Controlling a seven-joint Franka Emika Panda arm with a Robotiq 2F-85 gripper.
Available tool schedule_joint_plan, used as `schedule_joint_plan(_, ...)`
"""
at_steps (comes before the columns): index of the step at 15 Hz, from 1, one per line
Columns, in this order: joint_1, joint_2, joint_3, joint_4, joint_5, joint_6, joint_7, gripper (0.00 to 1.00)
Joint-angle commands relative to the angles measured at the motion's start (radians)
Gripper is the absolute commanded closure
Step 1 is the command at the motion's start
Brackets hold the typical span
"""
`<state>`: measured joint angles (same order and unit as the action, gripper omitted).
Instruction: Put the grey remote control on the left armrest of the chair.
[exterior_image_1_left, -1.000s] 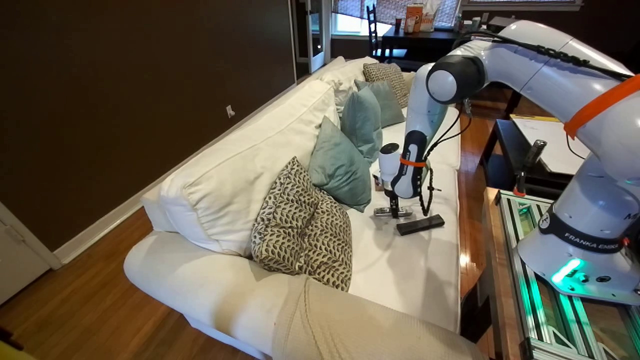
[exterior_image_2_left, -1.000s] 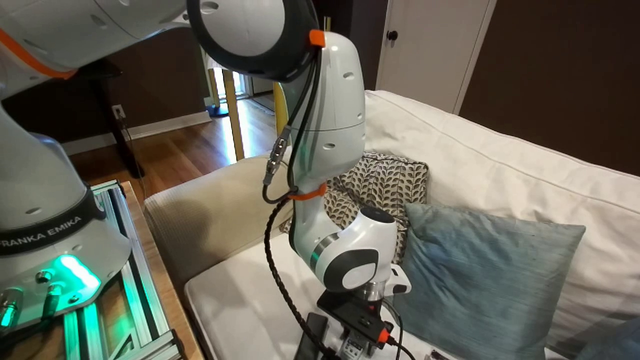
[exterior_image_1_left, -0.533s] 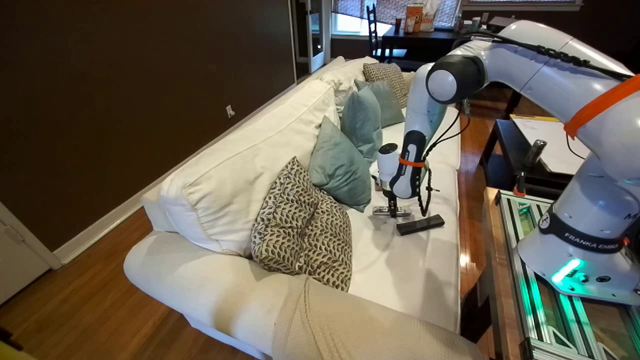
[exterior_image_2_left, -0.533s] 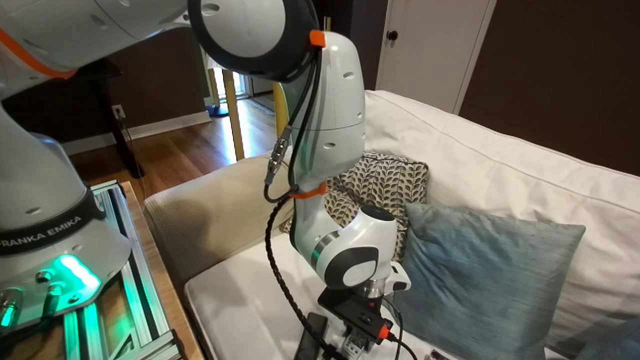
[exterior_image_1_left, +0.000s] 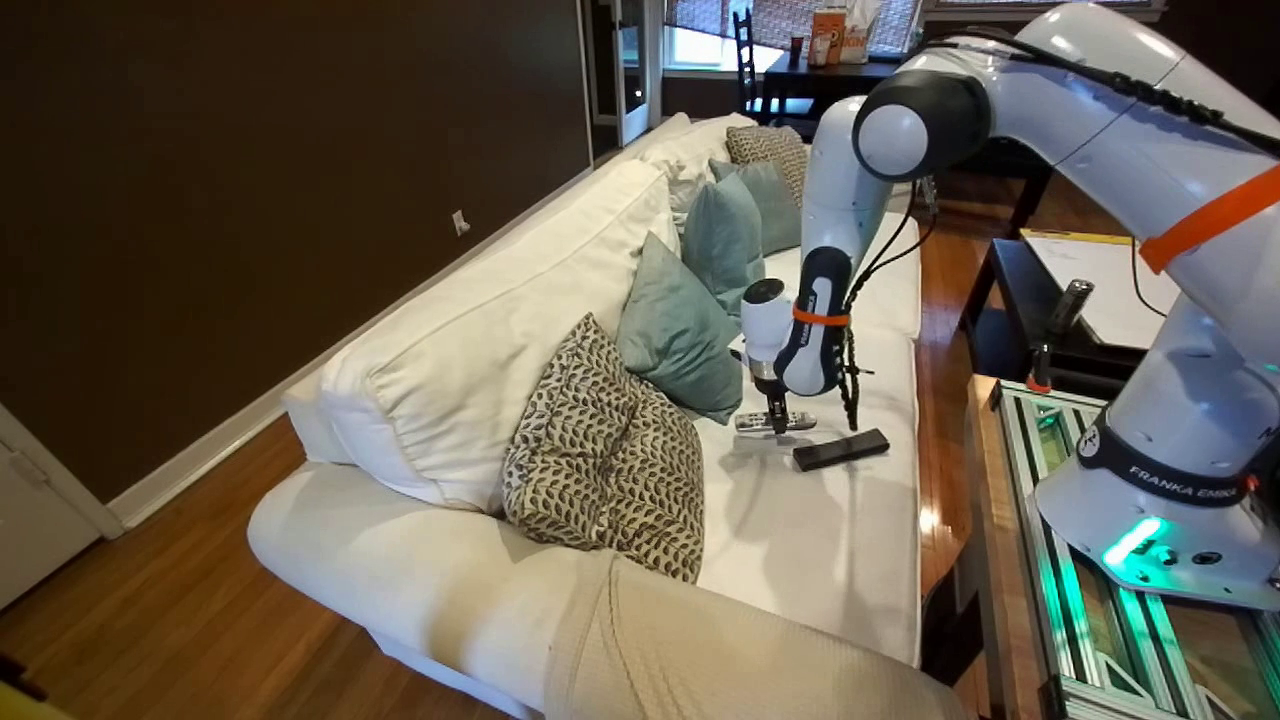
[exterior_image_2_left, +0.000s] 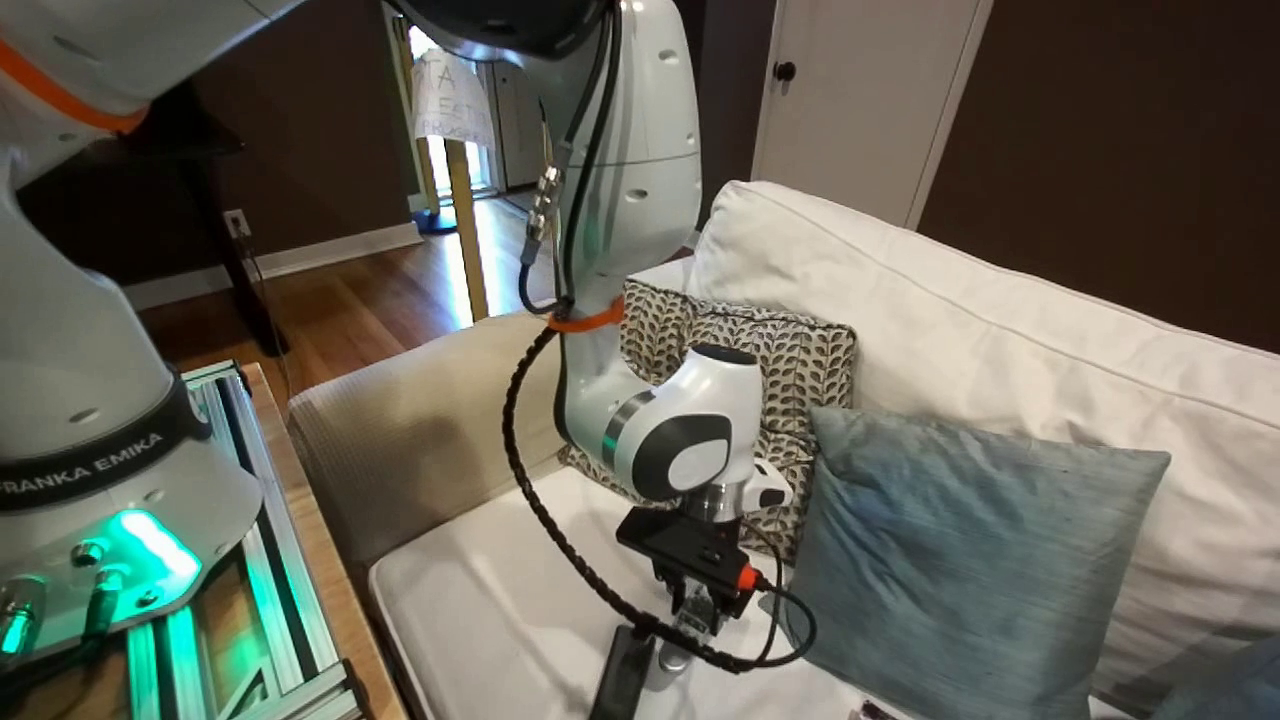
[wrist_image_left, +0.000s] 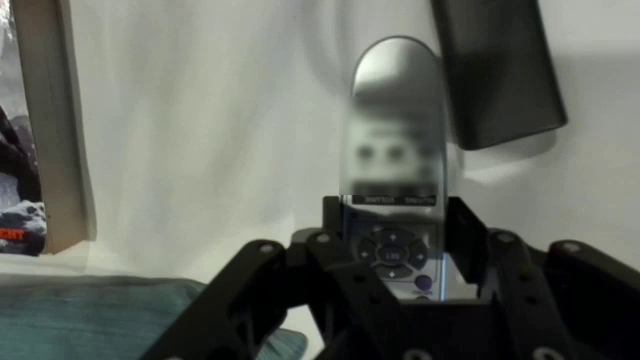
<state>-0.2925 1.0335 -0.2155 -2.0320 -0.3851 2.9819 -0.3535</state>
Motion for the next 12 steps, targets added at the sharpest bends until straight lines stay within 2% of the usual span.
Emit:
schedule_joint_plan(1, 0.143, -0.147, -0.061, -0.18, -0.009, 0.015, 0.047, 0.73)
schedule_joint_plan(7, 0.391, -0.28, -0.157, -0.327, -0.047, 0.063, 0.107, 0.73)
schedule_joint_plan(12, 0.56, -0.341, -0.21, -0.413, -0.091, 0.201, 0.078, 0.73)
